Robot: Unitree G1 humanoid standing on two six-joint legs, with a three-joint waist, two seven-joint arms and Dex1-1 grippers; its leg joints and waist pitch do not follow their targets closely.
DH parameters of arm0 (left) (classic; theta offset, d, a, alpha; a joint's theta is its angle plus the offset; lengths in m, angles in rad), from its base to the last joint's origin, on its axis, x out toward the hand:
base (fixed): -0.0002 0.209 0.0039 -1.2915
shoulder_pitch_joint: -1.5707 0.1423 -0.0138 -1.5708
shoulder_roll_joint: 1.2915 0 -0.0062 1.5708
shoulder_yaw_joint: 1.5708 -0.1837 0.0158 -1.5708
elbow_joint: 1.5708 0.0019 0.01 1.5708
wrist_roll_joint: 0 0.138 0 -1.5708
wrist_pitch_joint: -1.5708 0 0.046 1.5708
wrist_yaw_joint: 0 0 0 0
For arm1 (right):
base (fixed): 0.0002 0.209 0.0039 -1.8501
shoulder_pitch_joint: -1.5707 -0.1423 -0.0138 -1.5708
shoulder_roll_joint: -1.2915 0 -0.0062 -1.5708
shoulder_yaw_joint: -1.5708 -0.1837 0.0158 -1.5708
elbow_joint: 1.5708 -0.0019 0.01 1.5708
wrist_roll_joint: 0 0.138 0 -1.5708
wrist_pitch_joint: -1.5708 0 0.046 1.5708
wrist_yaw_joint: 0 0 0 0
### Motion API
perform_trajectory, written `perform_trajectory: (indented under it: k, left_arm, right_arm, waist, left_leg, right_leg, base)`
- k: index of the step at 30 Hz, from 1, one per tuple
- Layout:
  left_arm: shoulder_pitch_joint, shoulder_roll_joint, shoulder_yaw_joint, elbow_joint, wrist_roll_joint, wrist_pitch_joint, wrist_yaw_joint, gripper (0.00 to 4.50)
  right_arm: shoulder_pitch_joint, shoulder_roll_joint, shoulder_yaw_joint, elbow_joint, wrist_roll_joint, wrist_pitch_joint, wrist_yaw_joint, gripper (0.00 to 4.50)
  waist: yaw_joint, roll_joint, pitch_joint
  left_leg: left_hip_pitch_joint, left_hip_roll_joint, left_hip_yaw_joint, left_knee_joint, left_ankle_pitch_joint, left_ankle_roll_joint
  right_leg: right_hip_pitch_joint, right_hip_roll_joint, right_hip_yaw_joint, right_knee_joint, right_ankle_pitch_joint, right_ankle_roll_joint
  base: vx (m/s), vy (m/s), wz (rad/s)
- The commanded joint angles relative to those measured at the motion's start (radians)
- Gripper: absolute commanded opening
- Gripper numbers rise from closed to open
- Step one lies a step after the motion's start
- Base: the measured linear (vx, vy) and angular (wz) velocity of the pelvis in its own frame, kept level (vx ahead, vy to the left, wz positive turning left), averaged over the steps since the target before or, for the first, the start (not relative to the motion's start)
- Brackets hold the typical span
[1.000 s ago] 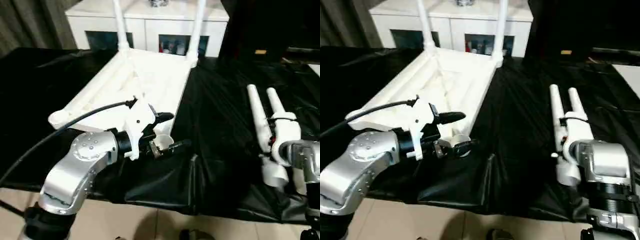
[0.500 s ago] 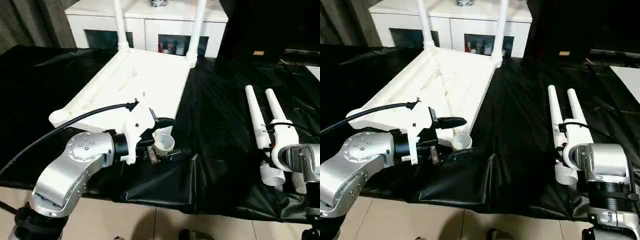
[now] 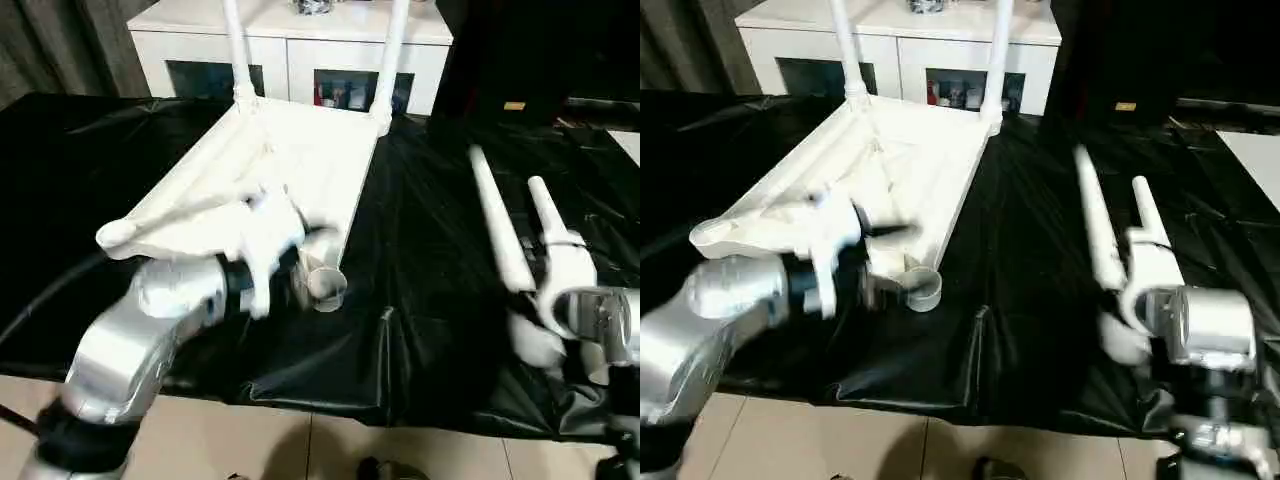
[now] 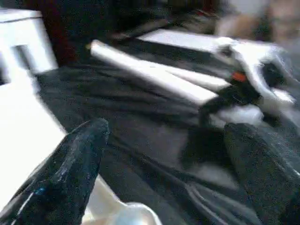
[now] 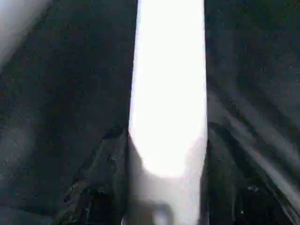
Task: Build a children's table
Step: Pick table leg
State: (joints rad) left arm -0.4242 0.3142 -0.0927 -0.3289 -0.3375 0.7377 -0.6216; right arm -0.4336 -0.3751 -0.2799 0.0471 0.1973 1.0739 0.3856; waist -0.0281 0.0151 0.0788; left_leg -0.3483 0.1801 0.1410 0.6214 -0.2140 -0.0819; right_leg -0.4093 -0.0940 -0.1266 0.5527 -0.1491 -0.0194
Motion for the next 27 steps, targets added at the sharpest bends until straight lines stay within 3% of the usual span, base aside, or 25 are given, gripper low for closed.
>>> perform_trajectory:
  k: [1, 3, 4, 5, 6, 7, 9, 13, 14, 15, 20, 23, 25, 27]
  left_arm:
    - [-0.042, -0.050, 0.085, 0.047, -0.044, 0.090, 0.092, 4.50]
    - [-0.097, -0.137, 0.164, 0.093, -0.097, 0.148, 0.185, 4.50]
    - [-0.109, -0.154, 0.175, 0.105, -0.102, 0.146, 0.204, 4.50]
    - [-0.131, -0.183, 0.195, 0.126, -0.118, 0.151, 0.229, 4.50]
    - [-0.153, -0.206, 0.209, 0.146, -0.134, 0.152, 0.244, 4.50]
    - [-0.180, -0.232, 0.223, 0.170, -0.155, 0.157, 0.258, 4.50]
    - [-0.213, -0.260, 0.235, 0.198, -0.168, 0.167, 0.275, 4.50]
    - [-0.294, -0.340, 0.306, 0.275, -0.208, 0.157, 0.345, 4.50]
    - [-0.294, -0.340, 0.306, 0.275, -0.208, 0.157, 0.345, 4.50]
    - [-0.308, -0.356, 0.324, 0.284, -0.218, 0.166, 0.364, 4.50]
    - [-0.331, -0.390, 0.364, 0.312, -0.248, 0.146, 0.419, 4.50]
    - [-0.338, -0.407, 0.384, 0.317, -0.262, 0.136, 0.442, 4.50]
    - [-0.364, -0.441, 0.439, 0.338, -0.271, 0.108, 0.516, 4.50]
    - [-0.372, -0.451, 0.460, 0.347, -0.281, 0.101, 0.542, 4.50]
  right_arm:
    - [-0.004, 0.011, -0.014, -0.073, 0.057, -0.104, 0.073, 1.89]
    - [-0.004, 0.042, 0.018, -0.127, 0.082, -0.204, 0.119, 1.88]
    - [-0.007, 0.052, 0.024, -0.139, 0.085, -0.227, 0.123, 1.88]
    - [-0.007, 0.063, 0.051, -0.162, 0.084, -0.256, 0.130, 1.88]
    - [-0.007, 0.067, 0.089, -0.179, 0.064, -0.298, 0.129, 1.88]
    - [-0.009, 0.074, 0.143, -0.192, 0.031, -0.351, 0.120, 1.88]
    - [-0.012, 0.082, 0.213, -0.200, -0.014, -0.418, 0.106, 1.88]
    - [-0.049, 0.106, 0.379, -0.190, -0.150, -0.542, 0.051, 1.88]
    - [-0.049, 0.106, 0.379, -0.190, -0.150, -0.542, 0.051, 1.88]
    - [-0.057, 0.106, 0.413, -0.181, -0.182, -0.576, 0.048, 1.88]
    - [-0.069, 0.111, 0.477, -0.169, -0.231, -0.632, 0.024, 1.88]
    - [-0.072, 0.100, 0.508, -0.159, -0.270, -0.667, 0.015, 1.88]
    - [-0.077, 0.081, 0.555, -0.140, -0.348, -0.719, -0.013, 1.88]
    - [-0.078, 0.077, 0.568, -0.135, -0.368, -0.731, -0.021, 1.88]
  waist:
    - [-0.008, -0.007, -0.069]
    - [-0.004, -0.007, -0.069]
    - [-0.004, -0.005, -0.071]
    - [-0.003, 0.003, -0.071]
    - [-0.005, -0.004, -0.072]
    - [-0.002, 0.000, -0.073]
    - [0.000, -0.008, -0.072]
    - [0.007, -0.010, -0.075]
    - [0.007, -0.011, -0.078]
    - [0.012, -0.013, -0.080]
    - [0.028, -0.019, -0.087]
    - [0.041, -0.026, -0.094]
    - [0.050, -0.028, -0.102]
    - [0.057, -0.031, -0.108]
  left_leg:
    - [0.007, 0.014, 0.004, -0.067, -0.345, 0.049]
    - [0.013, 0.018, 0.001, -0.066, -0.353, 0.059]
    - [0.008, 0.021, -0.003, -0.068, -0.351, 0.062]
    - [0.003, 0.034, -0.009, -0.077, -0.362, 0.066]
    - [-0.001, 0.042, -0.011, -0.081, -0.371, 0.065]
    - [0.001, 0.049, -0.016, -0.088, -0.391, 0.058]
    - [0.008, 0.035, -0.005, -0.082, -0.374, 0.049]
    - [-0.003, 0.033, 0.001, -0.081, -0.288, 0.048]
    - [-0.002, 0.031, 0.002, -0.081, -0.277, 0.050]
    - [-0.009, 0.036, 0.002, -0.083, -0.240, 0.058]
    - [0.004, 0.035, 0.020, -0.076, -0.165, 0.080]
    - [-0.006, 0.032, 0.026, -0.068, -0.088, 0.100]
    - [-0.015, 0.030, 0.027, -0.059, -0.010, 0.117]
    - [-0.027, 0.026, 0.025, -0.051, 0.062, 0.149]
  right_leg:
    - [0.047, -0.039, 0.005, -0.107, -0.611, 0.008]
    - [0.047, -0.038, -0.008, -0.113, -0.601, 0.002]
    - [0.053, -0.038, -0.011, -0.112, -0.584, 0.001]
    - [0.064, -0.044, -0.016, -0.108, -0.551, -0.003]
    - [0.068, -0.046, -0.016, -0.104, -0.531, -0.004]
    - [0.071, -0.049, -0.014, -0.098, -0.499, -0.006]
    - [0.061, -0.054, -0.010, -0.105, -0.510, -0.019]
    - [0.063, -0.054, 0.004, -0.093, -0.453, -0.055]
    - [0.063, -0.052, 0.005, -0.091, -0.437, -0.064]
    - [0.069, -0.055, 0.014, -0.078, -0.387, -0.090]
    - [0.055, -0.048, 0.037, -0.060, -0.316, -0.151]
    - [0.054, -0.043, 0.053, -0.039, -0.265, -0.173]
    - [0.056, -0.040, 0.060, -0.020, -0.163, -0.200]
    - [0.062, -0.038, 0.062, -0.002, -0.071, -0.221]
  base:
    - [0.000, 0.000, 0.00]
    - [0.000, 0.000, 0.00]
    - [0.000, 0.000, 0.00]
    - [0.000, 0.000, 0.00]
    - [0.000, 0.000, 0.00]
    - [0.000, 0.000, 0.00]
    - [0.000, 0.000, 0.00]
    - [0.000, 0.000, 0.00]
    - [0.000, 0.000, 0.00]
    - [0.000, 0.000, 0.00]
    - [0.021, -0.012, 0.06]
    - [0.053, -0.042, 0.12]
    - [0.026, -0.023, 0.05]
    - [0.000, 0.000, 0.00]
